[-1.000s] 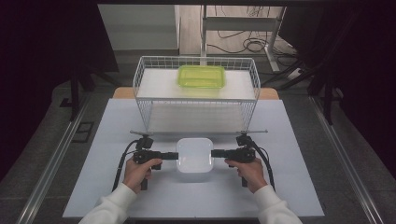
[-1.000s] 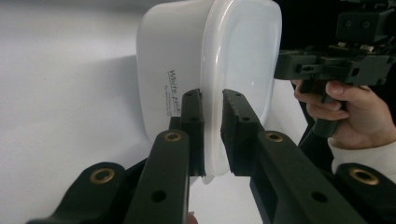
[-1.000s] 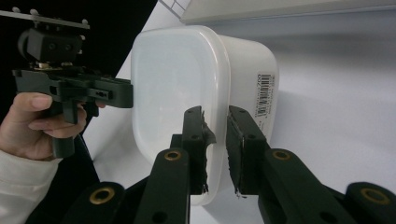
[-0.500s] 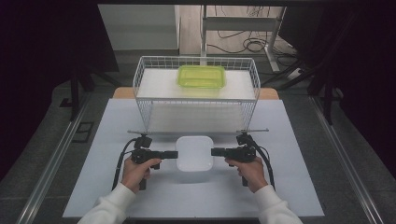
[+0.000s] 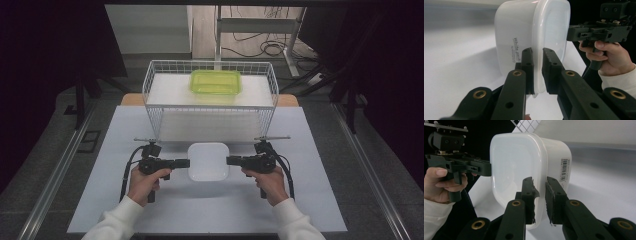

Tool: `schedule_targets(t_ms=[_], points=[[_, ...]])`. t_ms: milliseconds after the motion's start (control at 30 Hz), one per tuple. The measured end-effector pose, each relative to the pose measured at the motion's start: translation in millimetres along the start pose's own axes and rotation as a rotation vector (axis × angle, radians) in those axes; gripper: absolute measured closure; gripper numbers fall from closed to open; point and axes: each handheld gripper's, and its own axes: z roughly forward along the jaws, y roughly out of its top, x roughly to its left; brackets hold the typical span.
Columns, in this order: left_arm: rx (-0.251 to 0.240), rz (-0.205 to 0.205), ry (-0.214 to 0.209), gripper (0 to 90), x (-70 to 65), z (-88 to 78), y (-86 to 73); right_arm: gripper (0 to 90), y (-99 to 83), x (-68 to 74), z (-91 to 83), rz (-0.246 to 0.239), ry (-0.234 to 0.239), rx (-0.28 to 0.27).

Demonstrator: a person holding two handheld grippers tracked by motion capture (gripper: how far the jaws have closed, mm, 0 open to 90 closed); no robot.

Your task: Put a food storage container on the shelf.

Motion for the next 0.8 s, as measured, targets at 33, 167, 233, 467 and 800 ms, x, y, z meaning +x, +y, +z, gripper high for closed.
schedule_targets(t_ms=[33, 167, 233, 467, 800], points=[[-0.001, 0.002, -0.001, 80.5, -1.3, -1.2, 0.4, 77.1, 0.6, 1.3, -0.9, -0.002, 0.001, -0.001], [-0.012, 0.023, 0.005, 80.5, -6.3, -5.0, 2.0, 77.0, 2.6, 6.4, -4.1, -0.021, 0.002, -0.014], [-0.013, 0.028, 0.005, 80.5, -7.1, -5.8, 2.3, 77.0, 2.8, 7.0, -4.5, -0.021, 0.004, -0.015], [-0.033, 0.046, 0.005, 80.6, -13.8, -11.2, 4.2, 77.0, 5.7, 14.5, -9.6, -0.047, 0.007, -0.029], [-0.064, 0.093, 0.014, 80.6, -29.8, -20.5, 10.1, 76.9, 13.4, 28.5, -20.4, -0.096, -0.004, -0.066]])
